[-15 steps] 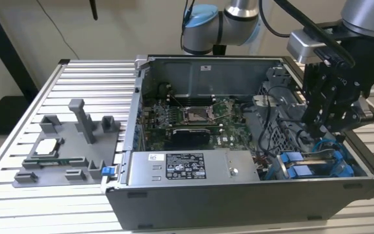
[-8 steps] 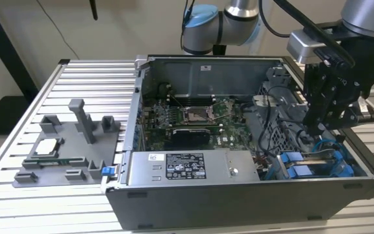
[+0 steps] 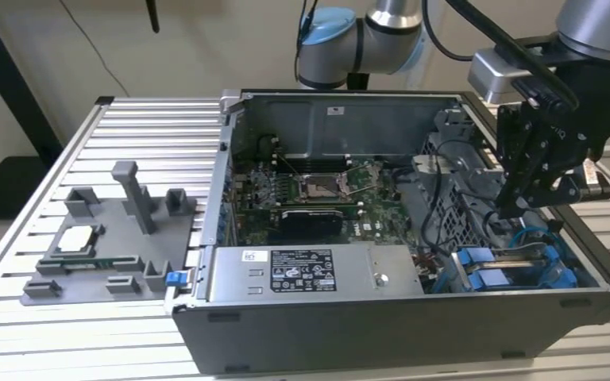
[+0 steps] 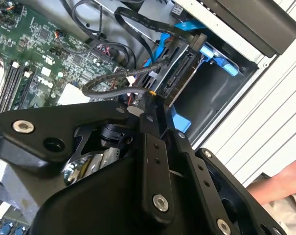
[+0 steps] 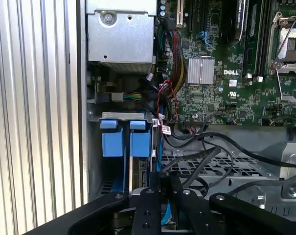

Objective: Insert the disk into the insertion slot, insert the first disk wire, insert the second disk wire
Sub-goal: 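Insert the first disk wire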

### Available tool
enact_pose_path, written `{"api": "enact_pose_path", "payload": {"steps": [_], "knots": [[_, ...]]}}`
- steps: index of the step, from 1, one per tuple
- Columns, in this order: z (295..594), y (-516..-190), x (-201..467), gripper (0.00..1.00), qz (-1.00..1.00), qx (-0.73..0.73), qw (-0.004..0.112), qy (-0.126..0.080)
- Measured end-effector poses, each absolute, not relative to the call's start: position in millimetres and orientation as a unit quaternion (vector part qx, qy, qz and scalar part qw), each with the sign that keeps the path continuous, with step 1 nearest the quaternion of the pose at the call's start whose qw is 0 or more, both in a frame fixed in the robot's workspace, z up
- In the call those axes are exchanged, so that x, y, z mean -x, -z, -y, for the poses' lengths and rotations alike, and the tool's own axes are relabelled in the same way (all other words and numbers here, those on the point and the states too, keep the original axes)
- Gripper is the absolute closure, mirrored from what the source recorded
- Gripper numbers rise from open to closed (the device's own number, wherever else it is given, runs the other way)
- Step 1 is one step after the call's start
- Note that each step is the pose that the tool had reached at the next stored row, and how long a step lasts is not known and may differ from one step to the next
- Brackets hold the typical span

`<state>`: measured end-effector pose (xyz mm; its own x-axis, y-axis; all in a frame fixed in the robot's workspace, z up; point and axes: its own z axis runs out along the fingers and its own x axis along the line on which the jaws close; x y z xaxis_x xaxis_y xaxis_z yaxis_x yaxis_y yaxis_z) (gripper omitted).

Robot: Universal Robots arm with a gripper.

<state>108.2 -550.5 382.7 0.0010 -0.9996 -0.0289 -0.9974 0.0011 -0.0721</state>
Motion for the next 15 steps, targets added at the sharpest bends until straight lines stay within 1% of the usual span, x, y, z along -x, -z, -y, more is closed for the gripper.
{"api": "enact_pose_path", "payload": {"steps": [9,15], "knots": [[551.6,-382.5,-108.3,1.00,-0.707,0.707,0.035,0.015],[557.9,-382.1,-109.9,1.00,-0.707,0.707,0.033,0.013]]}}
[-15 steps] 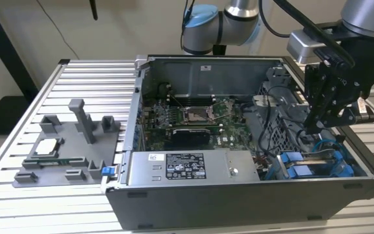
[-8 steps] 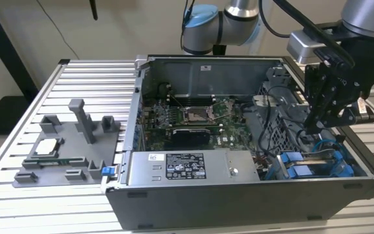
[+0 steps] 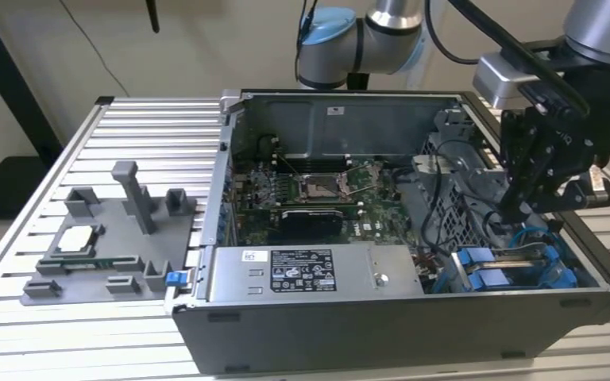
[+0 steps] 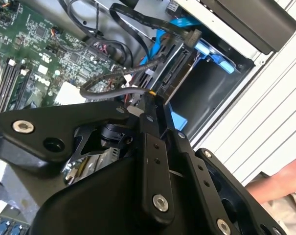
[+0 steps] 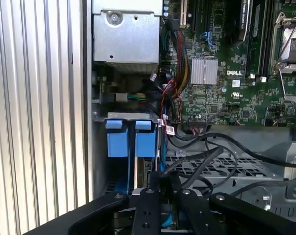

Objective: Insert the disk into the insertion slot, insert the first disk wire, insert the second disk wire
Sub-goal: 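Insert the first disk wire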

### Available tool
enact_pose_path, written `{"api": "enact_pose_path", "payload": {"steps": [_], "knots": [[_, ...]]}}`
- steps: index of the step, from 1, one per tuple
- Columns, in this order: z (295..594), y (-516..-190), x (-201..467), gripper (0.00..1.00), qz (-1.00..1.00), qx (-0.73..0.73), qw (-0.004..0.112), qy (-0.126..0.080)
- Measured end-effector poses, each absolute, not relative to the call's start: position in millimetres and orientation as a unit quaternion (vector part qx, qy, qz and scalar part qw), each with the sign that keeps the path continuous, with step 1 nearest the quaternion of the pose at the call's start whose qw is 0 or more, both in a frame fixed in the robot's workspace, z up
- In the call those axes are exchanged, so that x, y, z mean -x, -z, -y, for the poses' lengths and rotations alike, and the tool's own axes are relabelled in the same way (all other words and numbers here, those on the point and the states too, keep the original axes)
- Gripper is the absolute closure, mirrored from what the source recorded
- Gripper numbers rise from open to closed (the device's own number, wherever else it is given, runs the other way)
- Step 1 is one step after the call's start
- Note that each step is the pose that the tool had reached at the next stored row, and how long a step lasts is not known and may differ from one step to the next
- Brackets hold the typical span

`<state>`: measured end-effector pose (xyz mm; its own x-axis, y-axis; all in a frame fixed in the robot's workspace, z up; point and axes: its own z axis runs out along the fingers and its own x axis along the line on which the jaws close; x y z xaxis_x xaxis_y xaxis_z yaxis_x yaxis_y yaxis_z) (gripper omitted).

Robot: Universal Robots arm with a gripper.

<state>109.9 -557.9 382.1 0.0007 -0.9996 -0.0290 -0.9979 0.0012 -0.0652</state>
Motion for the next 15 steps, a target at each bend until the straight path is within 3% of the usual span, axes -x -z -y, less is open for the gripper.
{"api": "enact_pose_path", "payload": {"steps": [15], "knots": [[577.1,-379.9,-115.5,1.00,-0.707,0.707,0.026,0.005]]}}
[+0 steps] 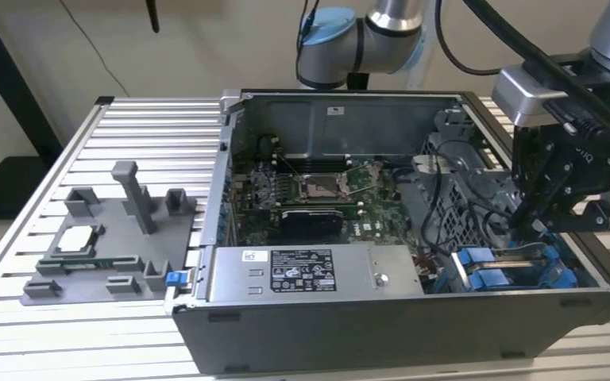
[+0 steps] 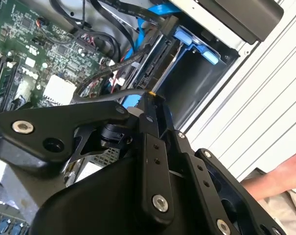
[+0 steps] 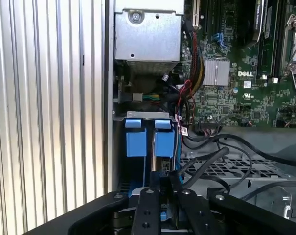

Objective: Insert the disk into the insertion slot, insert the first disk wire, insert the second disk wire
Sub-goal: 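Insert the first disk wire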

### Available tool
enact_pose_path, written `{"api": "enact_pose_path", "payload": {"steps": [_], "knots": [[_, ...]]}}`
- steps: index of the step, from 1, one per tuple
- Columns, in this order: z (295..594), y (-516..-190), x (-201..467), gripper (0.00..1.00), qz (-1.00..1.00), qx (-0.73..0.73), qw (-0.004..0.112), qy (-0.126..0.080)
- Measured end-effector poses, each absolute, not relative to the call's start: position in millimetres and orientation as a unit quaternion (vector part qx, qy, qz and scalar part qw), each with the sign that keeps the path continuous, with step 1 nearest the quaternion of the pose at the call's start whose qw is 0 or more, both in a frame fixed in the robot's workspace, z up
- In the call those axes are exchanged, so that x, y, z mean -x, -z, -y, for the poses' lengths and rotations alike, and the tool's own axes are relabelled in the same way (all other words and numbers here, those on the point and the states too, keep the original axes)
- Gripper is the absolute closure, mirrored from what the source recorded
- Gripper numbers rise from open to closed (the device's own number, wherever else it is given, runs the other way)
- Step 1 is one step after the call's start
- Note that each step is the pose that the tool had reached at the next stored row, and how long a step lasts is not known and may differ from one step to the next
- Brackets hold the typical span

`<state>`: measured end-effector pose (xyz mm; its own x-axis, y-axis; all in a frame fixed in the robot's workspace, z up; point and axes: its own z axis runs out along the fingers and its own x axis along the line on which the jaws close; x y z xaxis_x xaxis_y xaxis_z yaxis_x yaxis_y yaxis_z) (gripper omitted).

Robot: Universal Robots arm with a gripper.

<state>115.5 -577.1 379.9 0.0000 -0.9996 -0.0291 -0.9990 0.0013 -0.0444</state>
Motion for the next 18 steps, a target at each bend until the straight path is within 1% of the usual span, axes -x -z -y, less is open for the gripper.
{"api": "enact_pose_path", "payload": {"steps": [14,16,18], "knots": [[577.4,-379.0,-115.6,1.00,-0.707,0.707,0.026,0.005],[577.9,-378.1,-116.2,1.00,-0.707,0.707,0.024,0.003],[579.7,-377.1,-117.8,1.00,-0.707,0.707,0.019,-0.002]]}}
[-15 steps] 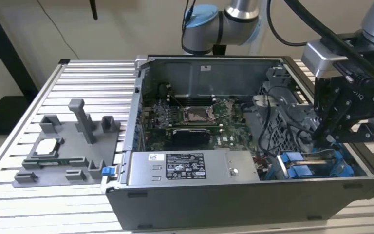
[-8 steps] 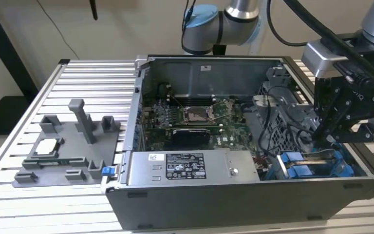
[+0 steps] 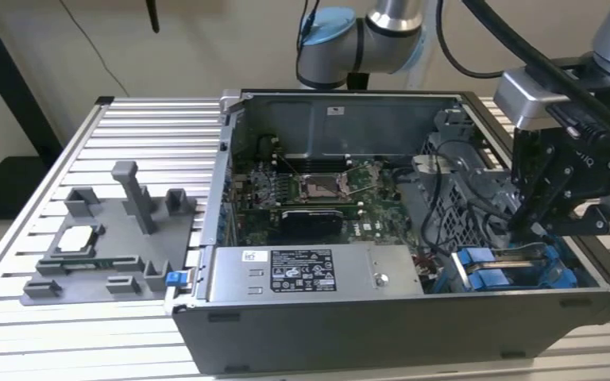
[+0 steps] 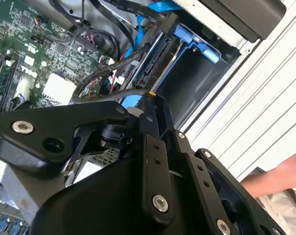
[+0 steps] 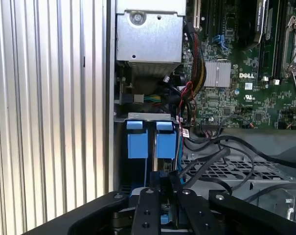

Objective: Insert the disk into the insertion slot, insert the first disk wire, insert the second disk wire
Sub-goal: 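Insert the first disk wire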

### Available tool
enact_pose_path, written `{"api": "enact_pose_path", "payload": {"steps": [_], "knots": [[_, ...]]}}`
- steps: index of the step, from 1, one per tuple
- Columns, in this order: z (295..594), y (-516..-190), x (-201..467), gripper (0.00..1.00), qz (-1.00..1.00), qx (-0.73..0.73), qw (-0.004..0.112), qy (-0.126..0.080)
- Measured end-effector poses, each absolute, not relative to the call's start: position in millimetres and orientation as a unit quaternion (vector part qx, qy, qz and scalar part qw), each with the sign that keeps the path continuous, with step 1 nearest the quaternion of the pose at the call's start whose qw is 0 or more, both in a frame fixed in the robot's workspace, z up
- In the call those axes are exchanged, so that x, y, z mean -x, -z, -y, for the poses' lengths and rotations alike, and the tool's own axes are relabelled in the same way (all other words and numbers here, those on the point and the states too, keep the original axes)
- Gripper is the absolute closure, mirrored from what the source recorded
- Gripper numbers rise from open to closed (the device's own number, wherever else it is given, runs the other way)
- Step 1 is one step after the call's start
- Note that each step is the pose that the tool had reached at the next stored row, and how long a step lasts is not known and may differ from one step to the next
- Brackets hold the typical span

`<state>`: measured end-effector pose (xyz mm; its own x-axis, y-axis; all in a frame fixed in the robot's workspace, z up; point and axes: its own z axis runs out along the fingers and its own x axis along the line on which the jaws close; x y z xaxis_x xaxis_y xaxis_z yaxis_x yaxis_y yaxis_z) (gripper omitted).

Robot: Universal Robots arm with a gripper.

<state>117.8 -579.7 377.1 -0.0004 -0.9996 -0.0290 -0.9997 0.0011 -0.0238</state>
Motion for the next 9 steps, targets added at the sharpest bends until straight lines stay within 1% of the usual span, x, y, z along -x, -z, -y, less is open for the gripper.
{"api": "enact_pose_path", "payload": {"steps": [3,9], "knots": [[583.2,-375.5,-122.2,1.00,-0.707,0.707,0.012,-0.009],[586.0,-371.2,-138.4,1.00,-0.708,0.706,0.004,-0.019]]}}
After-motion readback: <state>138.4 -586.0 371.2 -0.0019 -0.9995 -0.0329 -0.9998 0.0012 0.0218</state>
